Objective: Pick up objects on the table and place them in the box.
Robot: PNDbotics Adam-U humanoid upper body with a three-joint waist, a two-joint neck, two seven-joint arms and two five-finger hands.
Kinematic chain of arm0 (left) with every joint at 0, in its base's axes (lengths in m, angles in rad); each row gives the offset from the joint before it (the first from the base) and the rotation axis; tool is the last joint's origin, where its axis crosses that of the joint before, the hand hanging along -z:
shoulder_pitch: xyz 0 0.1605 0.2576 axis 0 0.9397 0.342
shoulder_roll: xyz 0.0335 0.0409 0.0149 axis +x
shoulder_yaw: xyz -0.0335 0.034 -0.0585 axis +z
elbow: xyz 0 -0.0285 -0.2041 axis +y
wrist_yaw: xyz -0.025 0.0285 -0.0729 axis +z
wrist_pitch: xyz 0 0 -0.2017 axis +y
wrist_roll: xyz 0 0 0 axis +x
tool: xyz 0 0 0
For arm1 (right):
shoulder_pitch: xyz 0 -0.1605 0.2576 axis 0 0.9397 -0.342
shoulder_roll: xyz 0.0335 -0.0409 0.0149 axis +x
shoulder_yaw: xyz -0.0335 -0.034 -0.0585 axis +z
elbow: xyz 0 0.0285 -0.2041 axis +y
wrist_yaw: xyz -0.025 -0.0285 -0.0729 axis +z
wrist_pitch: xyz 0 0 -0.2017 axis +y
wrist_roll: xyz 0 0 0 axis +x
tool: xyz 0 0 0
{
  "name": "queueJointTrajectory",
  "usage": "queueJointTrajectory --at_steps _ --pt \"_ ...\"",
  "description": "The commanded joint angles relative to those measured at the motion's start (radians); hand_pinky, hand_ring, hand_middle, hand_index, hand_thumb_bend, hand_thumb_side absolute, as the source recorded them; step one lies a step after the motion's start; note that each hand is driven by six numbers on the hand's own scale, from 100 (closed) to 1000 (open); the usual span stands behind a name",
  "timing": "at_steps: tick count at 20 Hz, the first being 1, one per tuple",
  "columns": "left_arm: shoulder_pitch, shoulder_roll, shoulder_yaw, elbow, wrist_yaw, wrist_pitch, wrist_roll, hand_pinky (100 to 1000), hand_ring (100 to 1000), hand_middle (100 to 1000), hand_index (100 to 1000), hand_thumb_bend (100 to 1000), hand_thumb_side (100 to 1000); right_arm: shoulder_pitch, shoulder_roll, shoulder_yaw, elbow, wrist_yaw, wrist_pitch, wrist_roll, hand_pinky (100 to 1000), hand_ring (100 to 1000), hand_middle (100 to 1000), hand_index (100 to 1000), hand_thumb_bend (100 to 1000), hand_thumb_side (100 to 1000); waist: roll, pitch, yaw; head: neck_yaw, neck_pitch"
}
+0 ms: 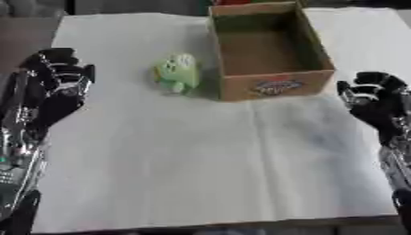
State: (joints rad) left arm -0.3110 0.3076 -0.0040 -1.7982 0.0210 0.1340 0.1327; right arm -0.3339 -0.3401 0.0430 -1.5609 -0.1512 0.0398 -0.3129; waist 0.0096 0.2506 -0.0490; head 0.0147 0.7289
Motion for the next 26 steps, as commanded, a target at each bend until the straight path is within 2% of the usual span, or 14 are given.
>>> queueJointTrajectory --at_steps 1,5,9,17,19,22,26 --pt "-0.022 0.049 -0.005 -0.018 -0.012 0.004 -0.012 687 649 597 713 377 100 -0.009 -0.02 -0.007 -0.022 -0.001 -0.001 -0.001 576 617 590 644 379 100 0.0 -0.019 -0.002 -0.001 -0.001" --pt "-0.057 0.106 -0.025 -0.008 -0.052 0.02 -0.04 692 669 611 722 392 100 -0.008 -0.021 -0.006 -0.021 -0.001 0.0 0.0 576 617 590 644 379 100 0.001 -0.022 -0.007 0.0 0.001" --pt "-0.126 0.189 -0.054 0.013 -0.113 0.04 -0.096 702 686 627 734 415 100 -0.008 -0.023 -0.003 -0.02 -0.001 0.002 0.004 576 617 590 644 379 100 0.003 -0.025 -0.015 0.001 0.003" --pt "-0.326 0.371 -0.214 0.145 -0.244 0.04 -0.225 728 713 669 769 490 100 -0.009 -0.024 0.011 -0.017 0.001 0.007 0.02 576 618 591 644 379 100 0.01 -0.038 -0.048 0.016 0.013" --pt "-0.38 0.38 -0.263 0.197 -0.276 0.032 -0.258 742 739 699 781 502 100 -0.008 -0.024 0.015 -0.016 0.002 0.008 0.025 576 618 592 644 379 100 0.013 -0.041 -0.054 0.02 0.016" --pt "-0.464 0.356 -0.328 0.281 -0.328 0.031 -0.309 751 749 712 788 507 100 -0.008 -0.027 0.019 -0.014 0.004 0.009 0.03 576 618 592 644 379 100 0.018 -0.046 -0.062 0.021 0.018" --pt "-0.569 0.293 -0.37 0.397 -0.4 0.035 -0.381 756 753 722 801 514 100 -0.007 -0.031 0.019 -0.014 0.005 0.01 0.032 576 618 592 644 379 100 0.021 -0.049 -0.068 0.021 0.018"
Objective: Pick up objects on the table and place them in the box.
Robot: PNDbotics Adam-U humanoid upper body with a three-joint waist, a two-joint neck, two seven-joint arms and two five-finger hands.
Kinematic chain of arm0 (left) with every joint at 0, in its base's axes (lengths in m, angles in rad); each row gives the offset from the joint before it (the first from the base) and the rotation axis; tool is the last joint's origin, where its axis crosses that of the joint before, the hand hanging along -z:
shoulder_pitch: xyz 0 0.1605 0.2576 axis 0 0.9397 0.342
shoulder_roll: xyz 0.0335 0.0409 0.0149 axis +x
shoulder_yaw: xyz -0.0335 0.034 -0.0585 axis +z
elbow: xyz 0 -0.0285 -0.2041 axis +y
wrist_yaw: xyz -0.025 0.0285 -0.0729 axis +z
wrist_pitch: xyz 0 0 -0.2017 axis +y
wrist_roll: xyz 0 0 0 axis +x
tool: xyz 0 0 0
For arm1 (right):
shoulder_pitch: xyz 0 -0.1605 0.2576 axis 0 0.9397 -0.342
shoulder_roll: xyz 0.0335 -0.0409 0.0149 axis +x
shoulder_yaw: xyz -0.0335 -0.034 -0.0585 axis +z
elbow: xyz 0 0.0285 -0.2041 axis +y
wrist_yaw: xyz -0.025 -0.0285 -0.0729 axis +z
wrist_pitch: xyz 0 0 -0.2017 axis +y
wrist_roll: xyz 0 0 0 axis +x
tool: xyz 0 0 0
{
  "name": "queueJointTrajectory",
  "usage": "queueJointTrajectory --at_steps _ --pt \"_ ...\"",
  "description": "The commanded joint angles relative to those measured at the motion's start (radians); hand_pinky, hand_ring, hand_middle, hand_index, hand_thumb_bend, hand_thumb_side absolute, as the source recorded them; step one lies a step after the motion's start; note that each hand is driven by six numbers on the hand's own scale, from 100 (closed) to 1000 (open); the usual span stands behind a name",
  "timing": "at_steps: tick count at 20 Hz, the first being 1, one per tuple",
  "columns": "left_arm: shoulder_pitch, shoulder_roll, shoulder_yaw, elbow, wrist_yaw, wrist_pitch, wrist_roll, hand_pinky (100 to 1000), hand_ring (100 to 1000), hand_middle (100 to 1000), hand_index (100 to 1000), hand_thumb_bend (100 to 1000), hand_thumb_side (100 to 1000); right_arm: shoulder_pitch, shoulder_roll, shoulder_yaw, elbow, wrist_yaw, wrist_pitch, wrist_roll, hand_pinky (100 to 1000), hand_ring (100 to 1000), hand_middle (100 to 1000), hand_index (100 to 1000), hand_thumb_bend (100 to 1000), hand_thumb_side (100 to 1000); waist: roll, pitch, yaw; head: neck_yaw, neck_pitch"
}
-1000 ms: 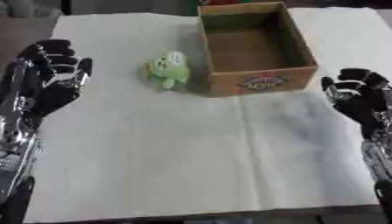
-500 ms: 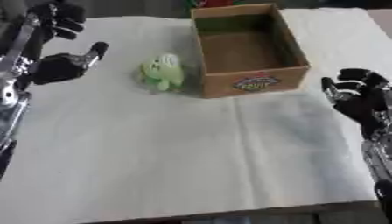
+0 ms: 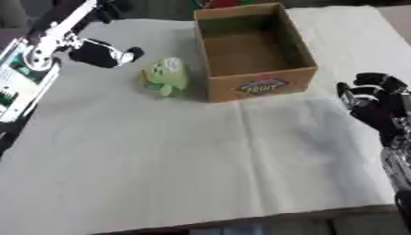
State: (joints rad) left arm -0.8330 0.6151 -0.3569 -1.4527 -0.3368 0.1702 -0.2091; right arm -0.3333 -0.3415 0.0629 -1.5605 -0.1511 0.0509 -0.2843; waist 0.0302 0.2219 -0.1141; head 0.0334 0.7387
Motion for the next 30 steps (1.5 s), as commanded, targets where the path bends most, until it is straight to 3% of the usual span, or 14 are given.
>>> queueJointTrajectory --at_steps 1,8,13,20,28,30 --pt "-0.065 -0.032 -0.021 0.081 -0.06 -0.005 -0.057 755 752 721 801 512 100 -0.007 -0.03 0.0 -0.014 0.005 -0.001 0.004 576 618 592 644 379 100 0.001 -0.021 -0.006 0.003 0.009" --pt "-0.118 -0.091 0.025 0.233 -0.18 -0.105 -0.177 750 744 718 798 511 100 -0.005 -0.03 0.001 -0.013 0.004 0.0 0.005 576 618 592 644 379 100 0.002 -0.022 -0.009 0.003 0.01" --pt "-0.138 -0.185 0.043 0.353 -0.264 -0.116 -0.243 752 747 721 801 522 100 -0.009 -0.026 0.008 -0.012 0.005 0.0 0.012 576 618 592 644 379 100 0.008 -0.018 -0.03 0.015 0.011" --pt "-0.143 -0.251 0.08 0.458 -0.37 -0.209 -0.234 749 747 724 800 523 100 -0.011 -0.023 0.009 -0.012 0.005 0.0 0.013 576 618 592 643 379 100 0.007 -0.012 -0.034 0.015 0.008" --pt "-0.14 -0.268 0.09 0.49 -0.414 -0.234 -0.201 747 744 721 799 522 100 -0.011 -0.022 0.01 -0.011 0.005 0.0 0.013 576 617 592 643 379 100 0.005 -0.011 -0.034 0.016 0.007" --pt "-0.139 -0.27 0.096 0.484 -0.423 -0.227 -0.192 704 675 644 741 487 100 -0.011 -0.021 0.009 -0.012 0.005 0.0 0.013 576 617 592 643 379 100 0.003 -0.011 -0.034 0.016 0.005"
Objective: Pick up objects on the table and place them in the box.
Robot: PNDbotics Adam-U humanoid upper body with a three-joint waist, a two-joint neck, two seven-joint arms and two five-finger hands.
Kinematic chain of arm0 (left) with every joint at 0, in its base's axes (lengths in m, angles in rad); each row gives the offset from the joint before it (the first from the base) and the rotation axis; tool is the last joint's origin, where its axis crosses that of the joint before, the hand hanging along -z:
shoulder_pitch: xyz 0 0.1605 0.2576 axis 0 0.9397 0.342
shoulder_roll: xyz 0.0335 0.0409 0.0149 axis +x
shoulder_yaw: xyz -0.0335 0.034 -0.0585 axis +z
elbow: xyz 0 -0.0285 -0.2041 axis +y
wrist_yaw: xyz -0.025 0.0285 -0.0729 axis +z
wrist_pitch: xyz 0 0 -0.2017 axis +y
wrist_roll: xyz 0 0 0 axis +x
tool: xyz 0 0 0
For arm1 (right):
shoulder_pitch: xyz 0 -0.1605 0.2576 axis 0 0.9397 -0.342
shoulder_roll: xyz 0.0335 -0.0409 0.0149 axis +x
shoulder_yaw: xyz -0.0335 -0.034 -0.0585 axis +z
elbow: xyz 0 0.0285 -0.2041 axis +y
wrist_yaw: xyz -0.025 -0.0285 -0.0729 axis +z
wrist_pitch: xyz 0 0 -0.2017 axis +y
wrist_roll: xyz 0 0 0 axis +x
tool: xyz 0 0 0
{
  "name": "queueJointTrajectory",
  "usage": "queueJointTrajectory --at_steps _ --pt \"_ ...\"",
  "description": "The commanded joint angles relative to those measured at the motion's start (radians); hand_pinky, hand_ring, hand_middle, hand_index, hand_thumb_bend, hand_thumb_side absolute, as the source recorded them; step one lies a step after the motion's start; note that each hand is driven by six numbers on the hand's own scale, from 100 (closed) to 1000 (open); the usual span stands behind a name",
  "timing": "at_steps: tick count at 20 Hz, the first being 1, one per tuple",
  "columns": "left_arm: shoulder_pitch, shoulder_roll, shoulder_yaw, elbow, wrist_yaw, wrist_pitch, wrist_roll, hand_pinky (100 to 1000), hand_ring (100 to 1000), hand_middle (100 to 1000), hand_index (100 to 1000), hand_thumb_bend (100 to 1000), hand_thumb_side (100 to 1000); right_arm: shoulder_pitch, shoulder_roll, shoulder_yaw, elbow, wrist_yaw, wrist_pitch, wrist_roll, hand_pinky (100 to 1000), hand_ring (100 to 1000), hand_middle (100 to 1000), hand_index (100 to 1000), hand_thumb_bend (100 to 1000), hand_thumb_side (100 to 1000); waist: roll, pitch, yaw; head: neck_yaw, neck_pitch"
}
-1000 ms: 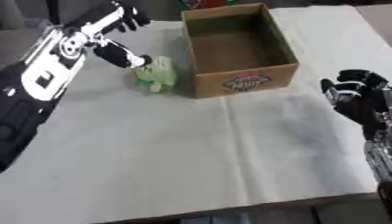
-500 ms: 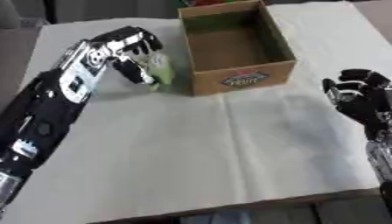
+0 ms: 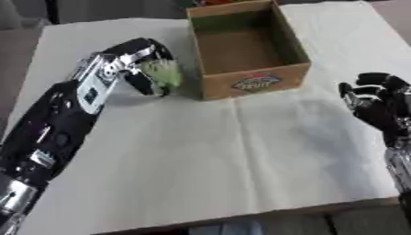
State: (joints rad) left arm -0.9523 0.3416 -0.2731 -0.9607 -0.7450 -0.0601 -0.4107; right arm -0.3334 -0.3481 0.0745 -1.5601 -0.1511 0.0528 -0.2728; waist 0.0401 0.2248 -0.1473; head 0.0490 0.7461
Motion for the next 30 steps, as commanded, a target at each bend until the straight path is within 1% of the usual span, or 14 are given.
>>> queueJointTrajectory --at_steps 1,2,3,5,6,8,14,18,24,30 --pt "-0.019 0.001 0.018 -0.018 -0.026 0.013 0.021 638 541 507 590 350 100 -0.012 -0.013 -0.002 -0.012 0.004 -0.002 0.001 576 617 592 643 379 100 -0.008 -0.013 -0.001 0.001 -0.003" --pt "-0.016 -0.001 0.022 -0.032 -0.039 0.023 0.036 630 528 493 575 344 100 -0.012 -0.013 -0.003 -0.012 0.004 -0.002 0.001 576 617 592 643 379 100 -0.009 -0.013 0.0 0.001 -0.005" --pt "-0.013 -0.002 0.024 -0.045 -0.049 0.032 0.052 604 478 436 514 320 100 -0.012 -0.012 -0.003 -0.012 0.004 -0.002 0.0 575 617 592 643 379 100 -0.01 -0.013 0.001 0.001 -0.005" --pt "-0.007 -0.002 0.027 -0.068 -0.056 0.046 0.091 573 424 368 448 285 100 -0.012 -0.012 -0.004 -0.012 0.003 -0.002 -0.001 575 617 592 643 379 100 -0.011 -0.013 0.003 0.0 -0.006" --pt "-0.005 -0.001 0.028 -0.078 -0.056 0.053 0.11 573 424 368 448 285 100 -0.012 -0.012 -0.005 -0.012 0.003 -0.002 -0.001 575 617 592 643 379 100 -0.012 -0.012 0.004 0.0 -0.006" --pt "-0.008 0.003 0.031 -0.099 -0.054 0.063 0.148 558 390 323 405 282 100 -0.011 -0.012 -0.005 -0.012 0.003 -0.002 -0.001 575 617 592 643 379 100 -0.012 -0.013 0.005 0.0 -0.006" --pt "-0.035 0.017 0.039 -0.177 -0.035 0.084 0.239 563 394 323 408 288 100 -0.01 -0.013 -0.003 -0.011 0.003 -0.002 0.0 575 617 592 643 379 100 -0.012 -0.017 0.001 0.001 -0.007" --pt "-0.067 -0.006 0.05 -0.196 -0.046 0.101 0.283 568 404 331 416 290 100 -0.012 -0.013 0.002 -0.011 0.004 -0.001 0.005 575 617 592 643 379 100 -0.009 -0.021 -0.016 0.009 -0.008" --pt "-0.103 -0.068 0.054 -0.151 -0.105 0.098 0.325 573 416 342 426 289 100 -0.026 -0.01 0.017 -0.012 0.005 0.001 0.019 575 617 593 642 379 100 -0.001 -0.016 -0.055 0.034 -0.02" --pt "-0.115 -0.122 0.074 -0.08 -0.182 0.092 0.383 588 456 380 463 300 100 -0.042 -0.001 0.032 -0.013 0.007 0.003 0.034 575 617 593 642 379 100 0.009 -0.006 -0.111 0.054 -0.034"
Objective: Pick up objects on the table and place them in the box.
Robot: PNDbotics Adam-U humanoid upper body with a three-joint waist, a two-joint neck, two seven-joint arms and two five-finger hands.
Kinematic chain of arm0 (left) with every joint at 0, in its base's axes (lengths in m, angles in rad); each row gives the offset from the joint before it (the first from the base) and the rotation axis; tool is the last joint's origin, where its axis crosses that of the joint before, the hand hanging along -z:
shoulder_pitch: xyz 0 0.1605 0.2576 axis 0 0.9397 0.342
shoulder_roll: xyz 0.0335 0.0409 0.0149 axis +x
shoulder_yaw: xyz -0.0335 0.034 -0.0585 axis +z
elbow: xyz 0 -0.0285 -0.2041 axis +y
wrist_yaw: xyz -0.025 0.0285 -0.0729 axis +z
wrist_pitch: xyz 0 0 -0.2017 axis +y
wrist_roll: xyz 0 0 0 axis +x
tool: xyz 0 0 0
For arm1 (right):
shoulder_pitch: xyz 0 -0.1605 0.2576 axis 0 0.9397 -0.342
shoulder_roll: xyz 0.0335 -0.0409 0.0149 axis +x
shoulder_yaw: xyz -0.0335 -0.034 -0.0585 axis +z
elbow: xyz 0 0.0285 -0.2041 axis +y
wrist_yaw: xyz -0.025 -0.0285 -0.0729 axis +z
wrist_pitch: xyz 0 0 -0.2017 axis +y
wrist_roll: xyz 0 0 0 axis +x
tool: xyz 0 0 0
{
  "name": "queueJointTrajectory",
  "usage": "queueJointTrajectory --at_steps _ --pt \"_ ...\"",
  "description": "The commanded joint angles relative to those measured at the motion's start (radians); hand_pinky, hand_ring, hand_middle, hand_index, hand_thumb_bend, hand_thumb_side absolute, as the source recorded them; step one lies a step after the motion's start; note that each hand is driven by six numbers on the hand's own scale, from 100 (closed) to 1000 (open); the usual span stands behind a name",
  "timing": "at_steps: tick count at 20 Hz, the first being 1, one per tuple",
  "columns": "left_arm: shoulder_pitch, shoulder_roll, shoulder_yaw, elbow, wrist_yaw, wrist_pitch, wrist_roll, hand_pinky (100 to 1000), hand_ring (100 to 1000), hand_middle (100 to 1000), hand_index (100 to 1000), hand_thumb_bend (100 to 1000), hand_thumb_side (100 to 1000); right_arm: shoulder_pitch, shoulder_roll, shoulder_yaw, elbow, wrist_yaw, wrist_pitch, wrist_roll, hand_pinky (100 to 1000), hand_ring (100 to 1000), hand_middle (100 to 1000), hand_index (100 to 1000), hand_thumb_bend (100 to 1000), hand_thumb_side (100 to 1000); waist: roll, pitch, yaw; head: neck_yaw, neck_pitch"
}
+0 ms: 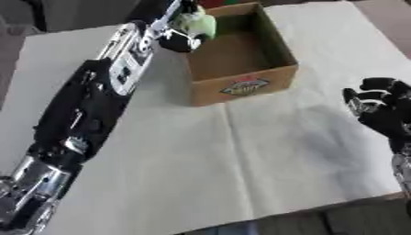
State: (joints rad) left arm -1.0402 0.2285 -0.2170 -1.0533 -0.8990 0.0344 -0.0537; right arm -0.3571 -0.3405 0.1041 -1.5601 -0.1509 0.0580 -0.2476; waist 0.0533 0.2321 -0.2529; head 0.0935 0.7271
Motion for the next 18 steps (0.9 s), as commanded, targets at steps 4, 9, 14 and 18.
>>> queueJointTrajectory --at_steps 4,9,14,18 --pt "-0.025 -0.03 0.024 0.044 -0.068 -0.011 0.068 629 550 480 560 373 100 -0.024 -0.003 0.006 -0.012 0.006 -0.002 0.014 575 617 593 642 379 100 -0.001 -0.009 -0.035 0.014 -0.021" --pt "-0.012 -0.037 0.015 0.061 -0.121 -0.038 0.069 719 710 664 697 742 198 -0.023 -0.001 0.004 -0.012 0.005 -0.002 0.013 575 617 593 642 379 100 0.0 -0.005 -0.043 0.014 -0.02" --pt "0.004 -0.035 0.006 0.062 -0.145 -0.073 0.032 761 766 737 745 923 413 -0.02 0.001 0.001 -0.011 0.005 -0.002 0.01 575 617 593 642 379 100 -0.001 -0.005 -0.03 0.009 -0.019" --pt "0.014 -0.034 0.008 0.031 -0.094 -0.091 0.009 737 721 684 735 883 437 -0.017 0.002 -0.003 -0.01 0.005 -0.003 0.007 576 617 594 642 379 100 -0.003 -0.006 -0.015 0.003 -0.016"
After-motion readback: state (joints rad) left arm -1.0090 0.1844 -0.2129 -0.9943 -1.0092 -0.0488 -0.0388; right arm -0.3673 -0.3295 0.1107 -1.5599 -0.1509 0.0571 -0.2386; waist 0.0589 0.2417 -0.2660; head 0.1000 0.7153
